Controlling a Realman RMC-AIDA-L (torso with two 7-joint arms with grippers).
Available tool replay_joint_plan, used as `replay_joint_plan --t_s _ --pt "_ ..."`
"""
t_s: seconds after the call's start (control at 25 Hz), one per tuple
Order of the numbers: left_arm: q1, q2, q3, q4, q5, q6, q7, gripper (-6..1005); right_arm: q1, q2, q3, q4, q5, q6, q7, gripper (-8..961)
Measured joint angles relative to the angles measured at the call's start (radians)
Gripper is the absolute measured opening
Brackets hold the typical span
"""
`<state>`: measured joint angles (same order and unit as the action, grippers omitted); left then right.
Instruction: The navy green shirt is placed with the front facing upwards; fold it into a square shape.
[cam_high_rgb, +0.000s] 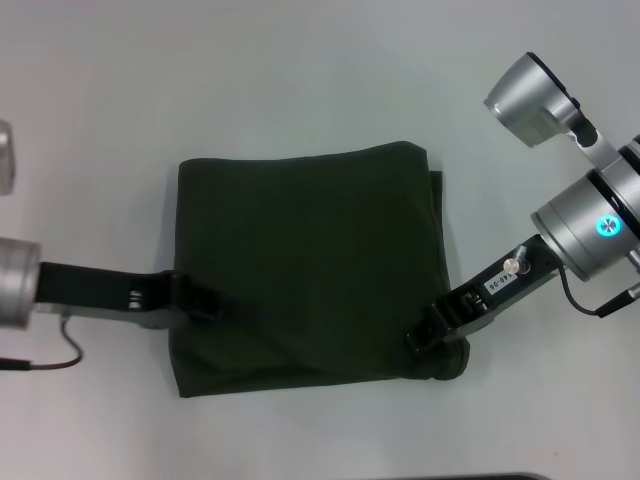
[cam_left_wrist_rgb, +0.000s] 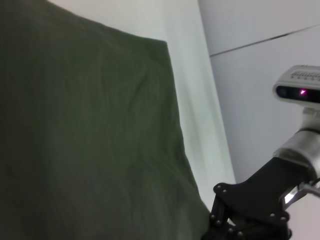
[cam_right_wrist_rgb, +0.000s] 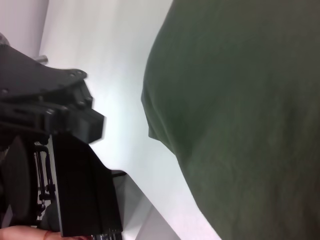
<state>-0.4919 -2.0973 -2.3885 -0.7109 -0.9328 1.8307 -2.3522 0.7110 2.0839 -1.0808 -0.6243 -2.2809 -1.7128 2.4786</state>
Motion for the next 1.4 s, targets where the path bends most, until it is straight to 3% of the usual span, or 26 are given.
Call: replay_joint_plan --t_s 0.2,0.36,0.84,1.2,1.4 --pt "-0.031 -0.038 0.059 0.018 0.007 -0.087 -0.022 0 -0.001 -0.001 0.000 0.001 -0.007 0.007 0.001 0" --pt "-0.037 -0.050 0.165 0.010 0.032 -0.192 -0.076 0 -0.001 -0.002 -0.003 0.001 -0.044 0.031 0.015 0" --pt "-0.038 -0.037 0.166 0.003 0.075 -0.213 -0.098 1 0.005 -0.001 -0.009 -0.005 -0.069 0.049 0.029 0" --pt "-0.037 -0.022 0.165 -0.008 0.083 -0.210 -0.107 0 -0.001 -0.017 -0.004 -0.024 -0.095 0.041 0.043 0" --pt "-0.031 -0.021 0.141 -0.048 0.066 -0.146 -0.101 0 -0.010 -0.025 0.048 -0.090 -0.090 -0.033 0.035 0"
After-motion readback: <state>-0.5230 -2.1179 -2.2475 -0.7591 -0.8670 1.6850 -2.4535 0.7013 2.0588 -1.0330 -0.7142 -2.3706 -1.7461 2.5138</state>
